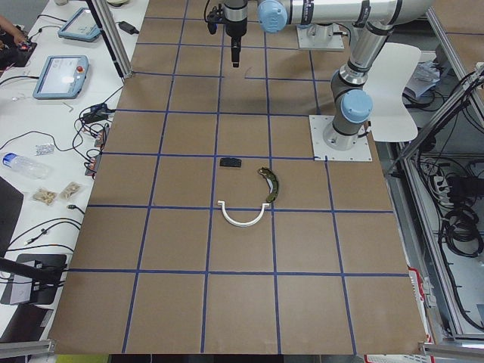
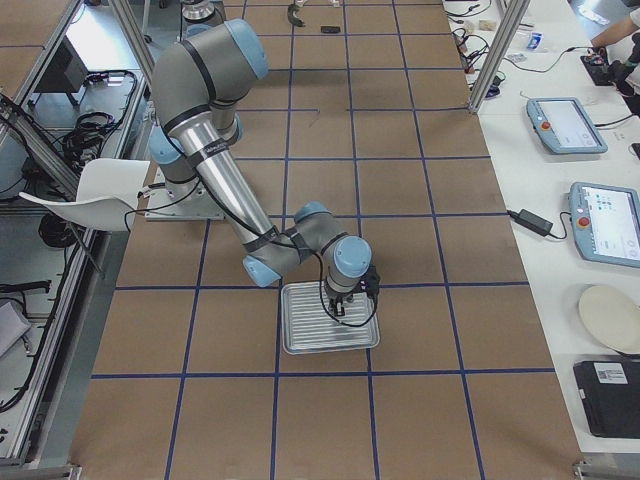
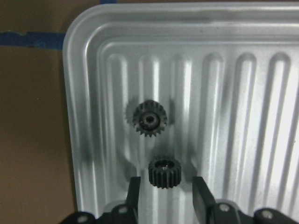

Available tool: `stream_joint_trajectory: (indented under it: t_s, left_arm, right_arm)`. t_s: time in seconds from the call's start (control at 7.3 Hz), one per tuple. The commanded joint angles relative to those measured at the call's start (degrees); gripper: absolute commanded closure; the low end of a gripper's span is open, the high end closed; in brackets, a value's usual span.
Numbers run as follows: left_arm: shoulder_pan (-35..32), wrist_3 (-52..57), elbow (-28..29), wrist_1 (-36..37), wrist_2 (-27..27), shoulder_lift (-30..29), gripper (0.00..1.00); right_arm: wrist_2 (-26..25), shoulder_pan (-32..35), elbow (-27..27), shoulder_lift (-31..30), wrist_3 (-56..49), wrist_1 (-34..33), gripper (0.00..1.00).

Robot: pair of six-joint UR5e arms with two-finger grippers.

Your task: Place bearing gear from tray to pile

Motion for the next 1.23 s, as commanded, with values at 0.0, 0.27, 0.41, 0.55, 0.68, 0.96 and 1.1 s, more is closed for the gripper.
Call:
stream_joint_trajectory:
  t_s: [0.0,0.27,0.41,0.55,0.68,0.96,1.1]
  left_arm:
    - [0.0,-0.1,-0.2,0.1,0.1,0.1,0.00]
    - [0.0,0.0,-0.2,0.1,0.1,0.1,0.00]
    - [-0.1,-0.1,-0.2,0.1,0.1,0.2,0.00]
    - [0.0,-0.1,-0.2,-0.1,0.1,0.2,0.00]
    - [0.0,-0.1,-0.2,0.0,0.6,0.2,0.00]
    - [0.0,-0.1,-0.2,0.1,0.8,0.2,0.00]
    - [0.0,-0.1,-0.2,0.0,0.9,0.2,0.00]
  right_arm:
    - [-0.1,0.3,0.0,0.1,0.2,-0.6,0.55]
    - [0.0,0.7,0.0,0.2,0.1,-0.6,0.59]
    - [0.0,0.9,0.0,0.2,0.0,-0.6,0.62]
    - [-0.1,0.9,0.0,0.2,-0.1,-0.5,0.72]
    - [-0.1,1.0,0.0,0.2,-0.1,-0.5,0.90]
    - [-0.2,1.1,-0.5,-0.9,0.1,-0.5,0.99]
    - [-0.1,2.5,-0.6,-3.3,0.7,0.3,1.00]
